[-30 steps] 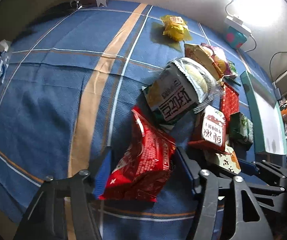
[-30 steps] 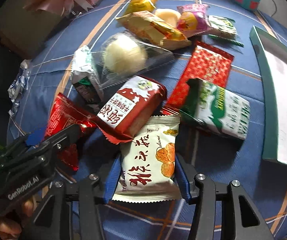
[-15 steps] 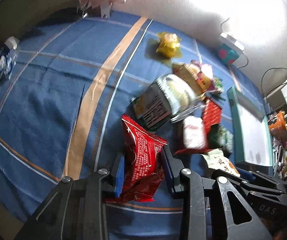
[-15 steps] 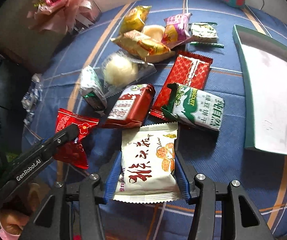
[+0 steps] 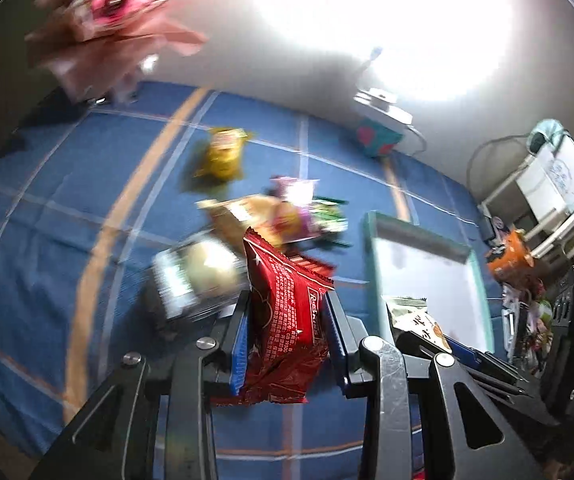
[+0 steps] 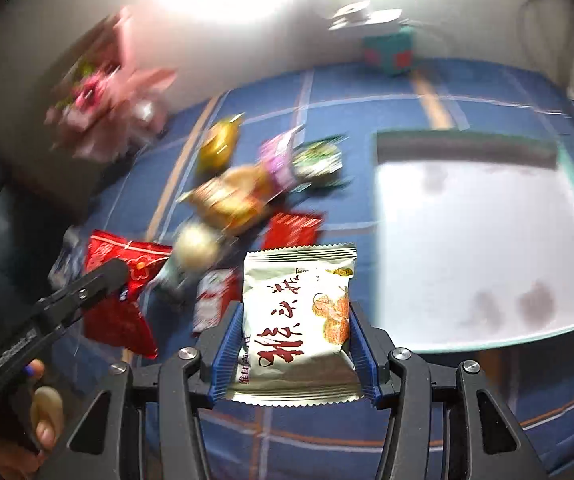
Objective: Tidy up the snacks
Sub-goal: 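Carry both packets into the white tray and open both tools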
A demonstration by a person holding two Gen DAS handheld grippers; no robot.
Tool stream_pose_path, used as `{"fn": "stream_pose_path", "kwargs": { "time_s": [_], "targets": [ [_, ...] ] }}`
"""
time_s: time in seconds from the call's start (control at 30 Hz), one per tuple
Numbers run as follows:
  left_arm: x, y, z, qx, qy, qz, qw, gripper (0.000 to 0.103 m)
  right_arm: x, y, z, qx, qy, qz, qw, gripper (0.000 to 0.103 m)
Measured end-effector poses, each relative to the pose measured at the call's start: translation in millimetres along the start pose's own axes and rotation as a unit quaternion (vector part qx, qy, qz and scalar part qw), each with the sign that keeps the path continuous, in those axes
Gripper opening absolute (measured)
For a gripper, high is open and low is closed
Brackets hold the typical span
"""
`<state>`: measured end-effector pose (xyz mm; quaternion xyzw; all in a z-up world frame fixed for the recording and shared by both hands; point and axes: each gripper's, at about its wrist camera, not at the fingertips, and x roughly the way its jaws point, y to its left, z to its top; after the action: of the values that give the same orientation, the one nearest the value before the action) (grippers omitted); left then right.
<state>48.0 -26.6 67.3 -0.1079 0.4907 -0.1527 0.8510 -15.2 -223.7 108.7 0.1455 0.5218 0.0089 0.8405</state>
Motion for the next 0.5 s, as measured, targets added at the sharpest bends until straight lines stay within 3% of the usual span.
{"fn": "stream_pose_path", "kwargs": {
  "time_s": [0.3,0.5],
  "targets": [
    [40.4,-82.9,23.7,0.032,0.015,-0.051,0.9981,0.036,-3.0,-68.2,28.1,0.090,-0.038,-0.081,0.992,0.054],
    [80.9,-110.9,30.5,0.027,0.026,-0.070,0.9968,0.036,12.7,-101.3,41.7,0.129,-0.046,-0.102,0.985,0.054]
  ]
}}
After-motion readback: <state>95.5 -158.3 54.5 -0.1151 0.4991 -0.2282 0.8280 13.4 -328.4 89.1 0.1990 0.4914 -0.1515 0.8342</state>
